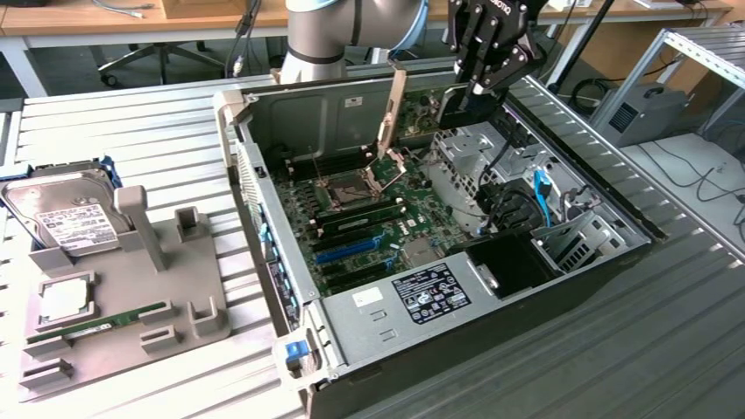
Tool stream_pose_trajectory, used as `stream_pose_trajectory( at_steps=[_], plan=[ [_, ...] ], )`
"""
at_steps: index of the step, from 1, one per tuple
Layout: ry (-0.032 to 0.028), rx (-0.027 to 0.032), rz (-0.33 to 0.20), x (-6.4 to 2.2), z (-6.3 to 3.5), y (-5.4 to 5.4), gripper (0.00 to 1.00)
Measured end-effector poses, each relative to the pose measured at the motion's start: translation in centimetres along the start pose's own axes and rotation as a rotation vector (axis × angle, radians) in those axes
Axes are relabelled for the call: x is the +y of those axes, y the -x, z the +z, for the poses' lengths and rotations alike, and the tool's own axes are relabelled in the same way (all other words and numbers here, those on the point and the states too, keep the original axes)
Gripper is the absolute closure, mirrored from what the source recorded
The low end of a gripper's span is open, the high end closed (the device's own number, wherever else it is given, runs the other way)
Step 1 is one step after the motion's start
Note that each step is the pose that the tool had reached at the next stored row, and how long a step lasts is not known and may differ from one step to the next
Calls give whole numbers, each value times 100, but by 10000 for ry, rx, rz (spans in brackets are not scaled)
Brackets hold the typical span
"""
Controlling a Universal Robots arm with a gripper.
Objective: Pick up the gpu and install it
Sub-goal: 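Insert the gpu into the slot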
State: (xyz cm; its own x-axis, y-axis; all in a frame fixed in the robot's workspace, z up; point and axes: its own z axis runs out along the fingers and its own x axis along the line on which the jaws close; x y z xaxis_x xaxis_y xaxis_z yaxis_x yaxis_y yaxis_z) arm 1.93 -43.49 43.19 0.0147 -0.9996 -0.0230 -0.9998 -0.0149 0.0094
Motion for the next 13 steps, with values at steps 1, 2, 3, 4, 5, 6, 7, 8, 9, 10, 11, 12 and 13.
stream_pose_trajectory(
  at_steps=[1, 2, 3, 4, 5, 6, 7, 8, 9, 10, 11, 12, 13],
  plan=[
    [0, 0, 0, 0, 0, 0, 73],
    [0, -1, 0, 2, 0, 0, 73],
    [-1, -2, 1, 12, 1, 0, 73],
    [0, 0, 1, 42, 1, 1, 73],
    [0, -1, 0, 93, 1, 1, 73],
    [0, 0, 0, 131, 1, 2, 73],
    [-1, 0, 4, 217, 2, 3, 73],
    [0, 0, 4, 238, 2, 4, 73],
    [0, 0, 5, 246, 2, 4, 73],
    [0, 0, 6, 256, 2, 4, 73],
    [0, 0, 9, 268, 2, 4, 73],
    [-1, 0, 15, 282, 3, 5, 73],
    [0, 0, 21, 296, 3, 5, 73]
  ],
)
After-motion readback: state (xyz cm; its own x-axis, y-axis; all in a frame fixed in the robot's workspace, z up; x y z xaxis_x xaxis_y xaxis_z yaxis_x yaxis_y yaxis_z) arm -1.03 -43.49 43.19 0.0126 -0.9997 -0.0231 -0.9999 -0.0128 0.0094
